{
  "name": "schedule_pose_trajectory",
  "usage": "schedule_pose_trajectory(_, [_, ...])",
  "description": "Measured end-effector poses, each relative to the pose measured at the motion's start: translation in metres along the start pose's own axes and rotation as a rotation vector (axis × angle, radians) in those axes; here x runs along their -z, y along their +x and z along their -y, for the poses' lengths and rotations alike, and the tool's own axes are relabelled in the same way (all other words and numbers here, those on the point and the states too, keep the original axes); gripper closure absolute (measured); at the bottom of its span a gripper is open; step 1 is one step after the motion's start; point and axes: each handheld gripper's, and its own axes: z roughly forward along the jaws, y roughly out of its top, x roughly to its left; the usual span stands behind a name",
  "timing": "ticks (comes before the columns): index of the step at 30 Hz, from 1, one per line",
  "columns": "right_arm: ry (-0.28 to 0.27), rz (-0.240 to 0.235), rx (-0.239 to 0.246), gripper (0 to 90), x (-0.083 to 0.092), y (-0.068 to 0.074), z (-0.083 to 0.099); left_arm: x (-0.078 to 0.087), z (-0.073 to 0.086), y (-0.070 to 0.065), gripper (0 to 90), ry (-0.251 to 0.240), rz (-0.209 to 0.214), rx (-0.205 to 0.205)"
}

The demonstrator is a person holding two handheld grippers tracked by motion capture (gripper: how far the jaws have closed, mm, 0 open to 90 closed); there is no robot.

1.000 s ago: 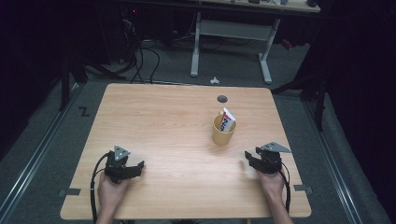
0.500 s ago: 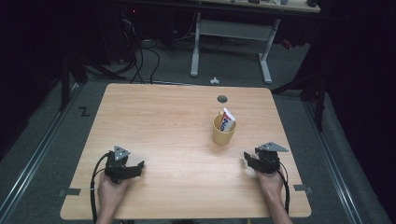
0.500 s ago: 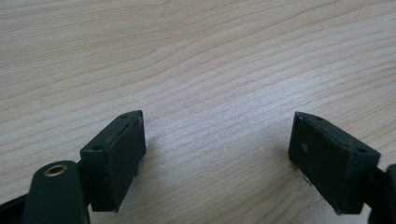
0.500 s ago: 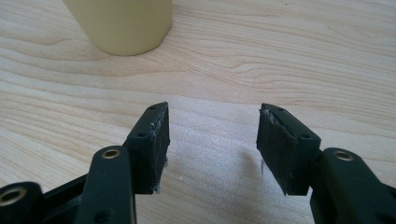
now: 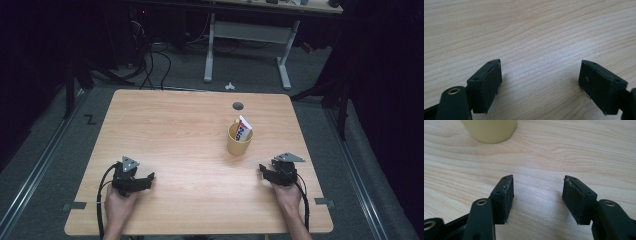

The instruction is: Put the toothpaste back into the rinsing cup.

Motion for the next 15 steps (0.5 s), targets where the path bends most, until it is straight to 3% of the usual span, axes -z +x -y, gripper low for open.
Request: schedule_pose_trajectory(15, [0.008, 0.005, 0.012, 35.8, -0.0017, 0.0025, -0.0004, 0.0001, 0.0001, -0.0001, 19.3, 0.0, -0.001, -0.001])
